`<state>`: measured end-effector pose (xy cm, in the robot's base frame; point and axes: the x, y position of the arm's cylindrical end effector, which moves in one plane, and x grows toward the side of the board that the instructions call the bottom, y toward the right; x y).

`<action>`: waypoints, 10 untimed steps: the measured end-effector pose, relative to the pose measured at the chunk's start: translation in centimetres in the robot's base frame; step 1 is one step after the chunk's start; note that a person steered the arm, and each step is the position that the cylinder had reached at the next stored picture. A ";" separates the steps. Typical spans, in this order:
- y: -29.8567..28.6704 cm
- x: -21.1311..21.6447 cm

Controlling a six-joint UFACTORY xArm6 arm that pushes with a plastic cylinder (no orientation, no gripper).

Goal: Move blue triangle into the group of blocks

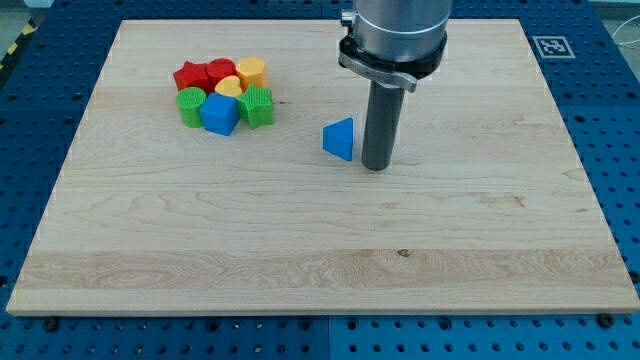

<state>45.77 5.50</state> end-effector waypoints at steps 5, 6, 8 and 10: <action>-3.2 -5.9; -3.3 -6.5; -2.6 -3.4; -3.8 -3.0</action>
<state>42.80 1.66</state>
